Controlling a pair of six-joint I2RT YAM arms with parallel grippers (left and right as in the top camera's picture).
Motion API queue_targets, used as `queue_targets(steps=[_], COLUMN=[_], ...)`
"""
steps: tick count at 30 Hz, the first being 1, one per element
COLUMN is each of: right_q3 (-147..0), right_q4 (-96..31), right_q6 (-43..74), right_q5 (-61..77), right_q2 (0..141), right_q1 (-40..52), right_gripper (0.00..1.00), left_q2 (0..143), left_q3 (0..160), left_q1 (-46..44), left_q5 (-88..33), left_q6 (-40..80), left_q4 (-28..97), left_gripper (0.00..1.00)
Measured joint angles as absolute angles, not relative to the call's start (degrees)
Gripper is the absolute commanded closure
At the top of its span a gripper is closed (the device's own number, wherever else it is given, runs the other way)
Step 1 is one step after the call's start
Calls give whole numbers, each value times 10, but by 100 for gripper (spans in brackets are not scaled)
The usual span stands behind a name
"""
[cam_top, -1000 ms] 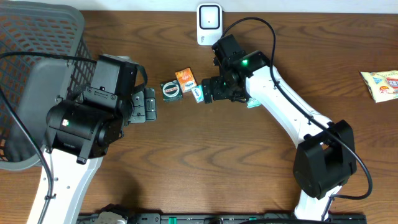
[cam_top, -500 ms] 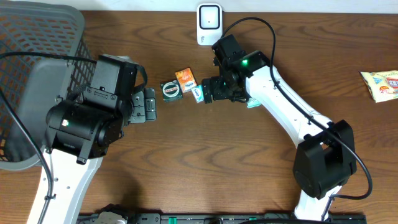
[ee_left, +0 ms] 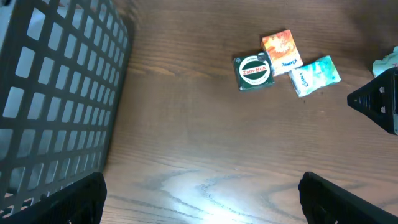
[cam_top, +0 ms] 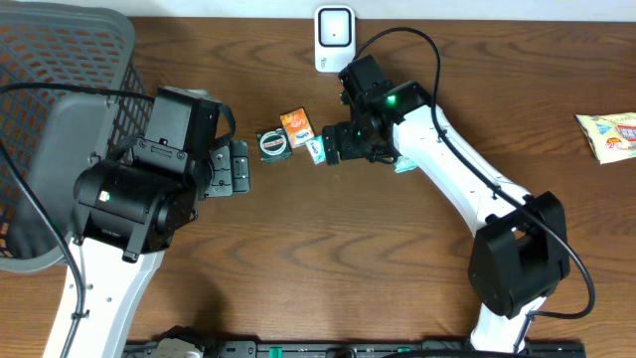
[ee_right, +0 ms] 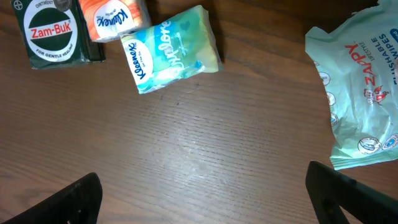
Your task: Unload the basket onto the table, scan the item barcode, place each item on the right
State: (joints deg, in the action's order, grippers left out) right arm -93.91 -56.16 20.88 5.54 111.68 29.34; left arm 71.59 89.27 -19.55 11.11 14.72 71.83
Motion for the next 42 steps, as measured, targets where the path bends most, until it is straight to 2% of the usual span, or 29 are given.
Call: queue_targets(steps=[30,42], right_q3=[-939,-939], right_q4=[-520,-465], right_q6=[201,163], right_q5=[55,-19], right_q2=[1117,1117], right_q1=[299,275], right_gripper=[1,1], left_q2=[716,716], left_q3=[893,893], left_q1=[-196,-196], left_q5=[111,111], left_q6=[147,147], left_q4=[718,718], left_gripper=[2,2])
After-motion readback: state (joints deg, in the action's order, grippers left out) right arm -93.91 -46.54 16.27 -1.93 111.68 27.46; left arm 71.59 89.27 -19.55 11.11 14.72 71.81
